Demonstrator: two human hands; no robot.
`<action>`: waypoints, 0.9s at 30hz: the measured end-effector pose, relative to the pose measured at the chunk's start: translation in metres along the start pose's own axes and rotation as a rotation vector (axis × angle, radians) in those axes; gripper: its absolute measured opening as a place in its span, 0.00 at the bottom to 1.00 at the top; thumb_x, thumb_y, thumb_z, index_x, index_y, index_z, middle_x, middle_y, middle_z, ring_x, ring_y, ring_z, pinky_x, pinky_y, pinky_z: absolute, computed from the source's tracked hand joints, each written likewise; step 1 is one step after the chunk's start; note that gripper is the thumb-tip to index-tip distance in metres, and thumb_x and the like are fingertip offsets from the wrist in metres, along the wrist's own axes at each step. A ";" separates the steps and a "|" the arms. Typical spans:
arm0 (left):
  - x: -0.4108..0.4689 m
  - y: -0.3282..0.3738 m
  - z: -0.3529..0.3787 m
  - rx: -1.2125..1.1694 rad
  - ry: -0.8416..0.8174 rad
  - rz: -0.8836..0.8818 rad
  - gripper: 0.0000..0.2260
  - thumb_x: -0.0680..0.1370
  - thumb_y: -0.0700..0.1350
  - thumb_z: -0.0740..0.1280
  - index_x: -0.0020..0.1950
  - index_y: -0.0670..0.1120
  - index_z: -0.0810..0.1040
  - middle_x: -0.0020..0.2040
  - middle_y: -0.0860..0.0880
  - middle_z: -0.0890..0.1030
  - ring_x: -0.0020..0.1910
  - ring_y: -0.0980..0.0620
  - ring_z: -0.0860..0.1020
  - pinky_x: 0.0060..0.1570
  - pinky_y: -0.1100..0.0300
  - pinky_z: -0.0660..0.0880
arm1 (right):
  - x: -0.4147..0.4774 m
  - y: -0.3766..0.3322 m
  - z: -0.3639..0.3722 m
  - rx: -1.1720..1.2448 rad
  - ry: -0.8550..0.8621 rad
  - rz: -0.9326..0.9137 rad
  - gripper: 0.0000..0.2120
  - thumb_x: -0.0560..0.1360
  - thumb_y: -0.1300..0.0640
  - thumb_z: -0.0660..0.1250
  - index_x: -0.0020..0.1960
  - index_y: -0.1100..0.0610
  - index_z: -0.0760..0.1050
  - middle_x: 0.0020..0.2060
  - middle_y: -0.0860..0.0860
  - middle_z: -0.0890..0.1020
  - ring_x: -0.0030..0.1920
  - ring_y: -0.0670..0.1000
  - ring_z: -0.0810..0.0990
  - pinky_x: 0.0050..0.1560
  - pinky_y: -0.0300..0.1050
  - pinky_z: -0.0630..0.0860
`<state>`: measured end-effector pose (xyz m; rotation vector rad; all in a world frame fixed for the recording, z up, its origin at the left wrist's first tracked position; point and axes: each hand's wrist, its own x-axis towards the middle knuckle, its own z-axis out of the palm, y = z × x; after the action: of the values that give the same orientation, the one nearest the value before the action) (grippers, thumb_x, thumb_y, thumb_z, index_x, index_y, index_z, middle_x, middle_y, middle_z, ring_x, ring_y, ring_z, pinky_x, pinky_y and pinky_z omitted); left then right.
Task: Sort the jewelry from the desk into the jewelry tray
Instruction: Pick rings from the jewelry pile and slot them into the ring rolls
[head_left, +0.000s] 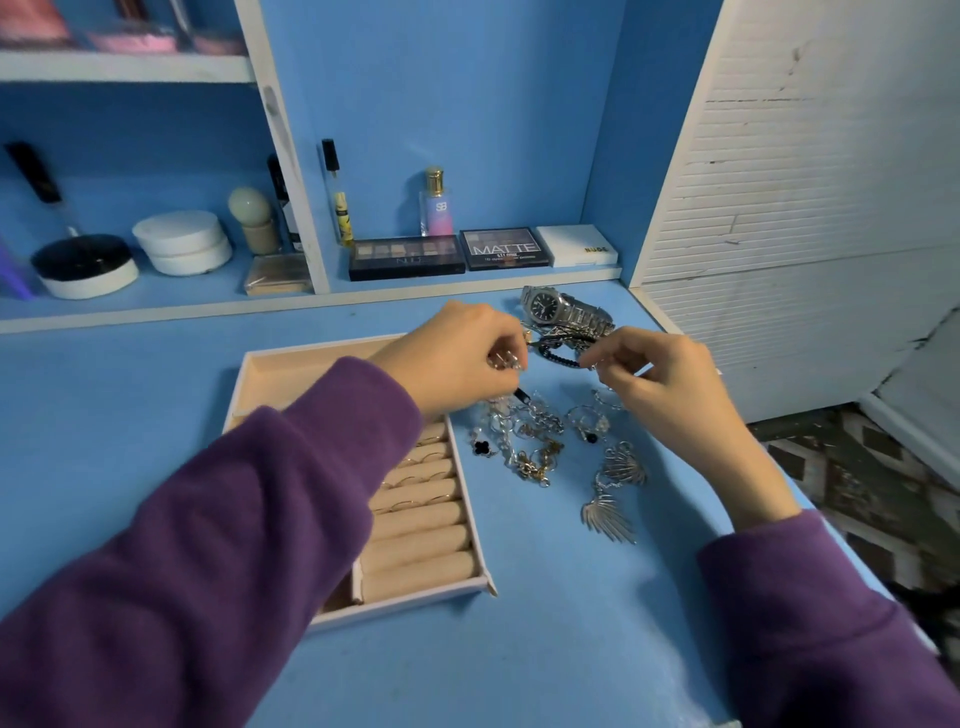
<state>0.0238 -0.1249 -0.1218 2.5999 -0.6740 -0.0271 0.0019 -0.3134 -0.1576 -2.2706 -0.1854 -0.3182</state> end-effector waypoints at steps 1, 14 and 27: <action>0.001 -0.002 -0.002 -0.002 0.019 -0.006 0.05 0.73 0.41 0.66 0.47 0.47 0.80 0.32 0.60 0.71 0.31 0.64 0.69 0.32 0.77 0.67 | 0.000 0.000 0.000 -0.009 -0.008 -0.002 0.11 0.73 0.67 0.62 0.43 0.56 0.81 0.35 0.61 0.80 0.26 0.44 0.67 0.27 0.30 0.64; -0.005 -0.002 -0.003 0.054 -0.104 -0.023 0.06 0.73 0.41 0.66 0.46 0.51 0.79 0.33 0.59 0.74 0.34 0.61 0.73 0.33 0.70 0.68 | -0.001 0.005 0.008 -0.201 -0.224 -0.156 0.08 0.71 0.57 0.69 0.48 0.46 0.80 0.39 0.48 0.77 0.45 0.48 0.71 0.45 0.39 0.67; 0.003 -0.003 0.012 0.158 -0.135 -0.005 0.08 0.74 0.42 0.64 0.45 0.56 0.76 0.45 0.56 0.79 0.43 0.55 0.74 0.52 0.49 0.74 | -0.002 0.005 0.019 -0.289 -0.195 -0.219 0.03 0.69 0.54 0.71 0.41 0.51 0.79 0.35 0.45 0.74 0.42 0.48 0.71 0.44 0.44 0.70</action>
<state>0.0262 -0.1286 -0.1334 2.7705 -0.7442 -0.1591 0.0045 -0.3025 -0.1733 -2.5734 -0.5212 -0.2483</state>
